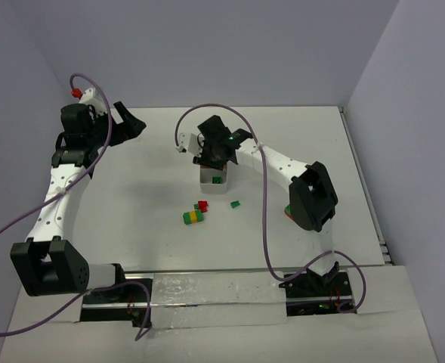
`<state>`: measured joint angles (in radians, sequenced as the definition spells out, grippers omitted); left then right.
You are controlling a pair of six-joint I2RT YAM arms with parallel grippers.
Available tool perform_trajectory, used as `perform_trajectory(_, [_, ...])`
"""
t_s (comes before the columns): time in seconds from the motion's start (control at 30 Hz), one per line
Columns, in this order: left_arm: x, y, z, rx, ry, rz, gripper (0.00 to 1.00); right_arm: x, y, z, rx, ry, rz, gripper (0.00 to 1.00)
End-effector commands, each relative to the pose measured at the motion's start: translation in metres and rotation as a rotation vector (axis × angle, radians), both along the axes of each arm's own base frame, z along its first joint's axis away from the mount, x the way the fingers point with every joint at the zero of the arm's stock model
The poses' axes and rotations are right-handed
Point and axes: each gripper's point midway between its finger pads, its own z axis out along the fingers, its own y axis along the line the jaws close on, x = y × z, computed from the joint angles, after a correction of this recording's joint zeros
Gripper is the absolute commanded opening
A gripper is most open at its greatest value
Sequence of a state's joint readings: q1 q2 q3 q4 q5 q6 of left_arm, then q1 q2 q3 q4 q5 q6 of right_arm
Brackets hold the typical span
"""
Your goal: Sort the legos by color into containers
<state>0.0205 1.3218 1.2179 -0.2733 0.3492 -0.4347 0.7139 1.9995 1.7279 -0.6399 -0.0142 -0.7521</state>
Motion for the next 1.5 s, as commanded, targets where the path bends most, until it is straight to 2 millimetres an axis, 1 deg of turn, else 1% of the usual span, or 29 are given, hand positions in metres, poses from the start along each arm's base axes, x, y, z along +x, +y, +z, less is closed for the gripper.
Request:
perform_trajectory(0.0, [0.003,-0.002,0.006,-0.013,-0.029,-0.013,0.99,0.011,0.006,0.024,0.02,-0.07,-0.001,0.54])
perform_trajectory(0.1, [0.003,-0.002,0.008,-0.015,-0.031,-0.015,0.99,0.013,0.004,0.025,0.012,-0.082,-0.003,0.58])
perform_trajectory(0.13, [0.003,-0.002,0.008,-0.015,-0.031,-0.015,0.99,0.013,0.004,0.026,0.012,-0.084,-0.004,0.66])
perform_trajectory(0.17, [0.003,-0.002,0.008,-0.015,-0.031,-0.017,0.99,0.013,0.004,0.028,0.014,-0.087,-0.005,0.76])
perform_trajectory(0.2, [0.003,-0.002,0.009,-0.015,-0.032,-0.017,0.99,0.013,0.004,0.029,0.015,-0.089,-0.005,0.79])
perform_trajectory(0.27, [0.002,-0.002,0.01,-0.013,-0.034,-0.018,0.99,0.013,0.004,0.033,0.023,-0.093,-0.01,0.79])
perform_trajectory(0.3, [0.002,-0.002,0.011,-0.011,-0.037,-0.018,0.99,0.013,0.003,0.038,0.032,-0.097,-0.016,0.79])
perform_trajectory(0.37, [0.001,-0.002,0.015,-0.008,-0.045,-0.019,0.99,0.011,0.005,0.061,0.078,-0.114,-0.027,0.8])
perform_trajectory(0.4, [0.0,-0.002,0.018,-0.006,-0.052,-0.021,0.99,0.006,0.005,0.081,0.123,-0.125,-0.04,0.8])
perform_trajectory(0.43, [0.0,-0.001,0.019,-0.003,-0.054,-0.022,0.99,0.005,0.005,0.086,0.133,-0.128,-0.043,0.8])
perform_trajectory(0.5, [-0.002,-0.002,0.025,0.006,-0.071,-0.029,0.99,-0.014,-0.001,0.122,0.23,-0.127,-0.059,0.8])
perform_trajectory(0.53, [-0.003,-0.002,0.027,0.012,-0.077,-0.031,0.99,-0.023,-0.008,0.13,0.251,-0.118,-0.074,0.8])
perform_trajectory(0.6, [-0.004,-0.001,0.028,0.023,-0.083,-0.032,0.99,-0.035,-0.021,0.14,0.279,-0.097,-0.107,0.8])
perform_trajectory(0.63, [-0.005,0.0,0.028,0.036,-0.087,-0.03,0.99,-0.047,-0.037,0.147,0.301,-0.075,-0.149,0.8])
perform_trajectory(0.67, [-0.006,0.001,0.026,0.038,-0.084,-0.03,0.99,-0.052,-0.042,0.138,0.292,-0.048,-0.157,0.8])
perform_trajectory(0.7, [-0.006,0.002,0.025,0.048,-0.087,-0.028,0.99,-0.064,-0.06,0.133,0.294,-0.003,-0.2,0.8])
perform_trajectory(0.77, [-0.007,0.003,0.026,0.062,-0.096,-0.024,0.99,-0.078,-0.088,0.118,0.278,0.058,-0.266,0.8])
perform_trajectory(0.8, [-0.008,0.004,0.025,0.069,-0.096,-0.025,0.99,-0.085,-0.104,0.106,0.261,0.095,-0.3,0.81])
perform_trajectory(0.83, [-0.008,0.004,0.024,0.075,-0.096,-0.026,0.99,-0.093,-0.122,0.094,0.24,0.133,-0.338,0.86])
perform_trajectory(0.87, [-0.008,0.004,0.024,0.076,-0.095,-0.028,0.99,-0.099,-0.137,0.084,0.218,0.163,-0.375,0.99])
perform_trajectory(0.93, [-0.008,0.004,0.021,0.093,-0.09,-0.034,0.99,-0.117,-0.175,0.053,0.147,0.255,-0.469,1.0])
perform_trajectory(0.97, [-0.007,0.005,0.019,0.098,-0.086,-0.035,0.99,-0.126,-0.189,0.04,0.113,0.289,-0.501,1.0])
perform_trajectory(1.03, [-0.006,0.005,0.016,0.107,-0.081,-0.038,0.99,-0.137,-0.208,0.019,0.049,0.32,-0.541,1.0])
perform_trajectory(1.1, [-0.006,0.004,0.011,0.12,-0.07,-0.043,0.99,-0.155,-0.226,-0.009,-0.044,0.376,-0.568,1.0])
perform_trajectory(1.23, [-0.008,0.004,0.003,0.143,-0.055,-0.045,0.99,-0.174,-0.24,-0.04,-0.131,0.455,-0.588,1.0])
perform_trajectory(1.4, [-0.01,0.006,-0.001,0.153,-0.054,-0.039,0.99,-0.169,-0.246,-0.06,-0.159,0.487,-0.63,0.96])
perform_trajectory(1.47, [-0.01,0.004,-0.002,0.156,-0.052,-0.045,0.99,-0.164,-0.247,-0.063,-0.161,0.496,-0.643,0.94])
